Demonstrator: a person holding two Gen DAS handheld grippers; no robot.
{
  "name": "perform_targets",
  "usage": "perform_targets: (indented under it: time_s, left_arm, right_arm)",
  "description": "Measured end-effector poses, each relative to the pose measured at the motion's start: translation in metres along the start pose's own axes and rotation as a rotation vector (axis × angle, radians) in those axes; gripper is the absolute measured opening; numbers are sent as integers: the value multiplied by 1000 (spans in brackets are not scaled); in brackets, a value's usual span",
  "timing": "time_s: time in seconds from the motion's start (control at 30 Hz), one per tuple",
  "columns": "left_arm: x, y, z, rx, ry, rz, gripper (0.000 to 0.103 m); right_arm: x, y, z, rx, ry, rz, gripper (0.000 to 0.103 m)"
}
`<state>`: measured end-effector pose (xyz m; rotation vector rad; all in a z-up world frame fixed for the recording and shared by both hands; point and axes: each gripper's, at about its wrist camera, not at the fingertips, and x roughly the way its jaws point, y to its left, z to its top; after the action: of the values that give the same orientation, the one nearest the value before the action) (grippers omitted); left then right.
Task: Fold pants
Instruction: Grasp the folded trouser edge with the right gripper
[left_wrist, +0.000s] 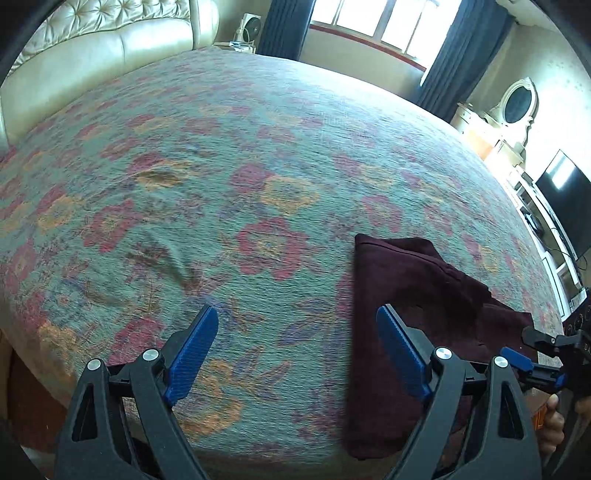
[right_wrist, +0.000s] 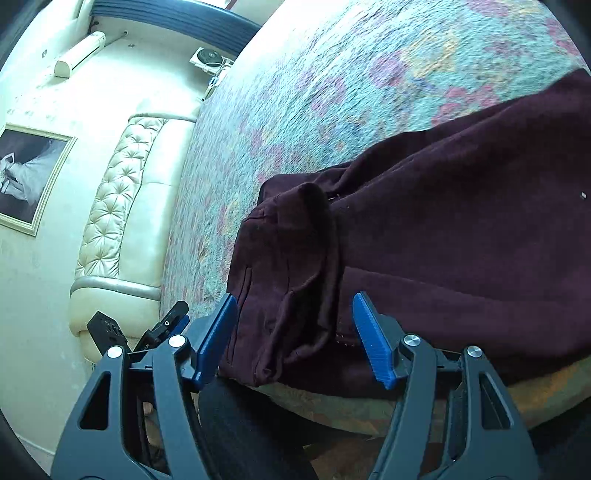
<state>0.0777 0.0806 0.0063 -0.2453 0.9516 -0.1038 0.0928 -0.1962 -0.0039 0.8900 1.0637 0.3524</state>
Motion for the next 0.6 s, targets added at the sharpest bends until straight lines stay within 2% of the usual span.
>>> perform_targets:
  time_s: [0.1,0.17,0.3,0.4,0.53,0.6]
  left_arm:
    - [3,5,-1,-25,22,-16,86]
    - [4,3,-1,-18,27,-20,86]
    - [6,-1,-3,-3,41,-31,86]
    - [11,2,-4,-16,59,-47,86]
    - [14,5,-4,-26,72,-51,86]
    - [14,5,-5,-29,73,-55,86]
  right_arm:
    - [20,4,16,-29,-14,-97,65]
    - [35,4,23,-27,9,-105,65]
    - [56,5,22,-25,45,-73,67]
    - [65,7,17,19,86,37,67]
    - [88,17,8,-19,174,68,67]
    - [91,23,4,-54,167,34,66]
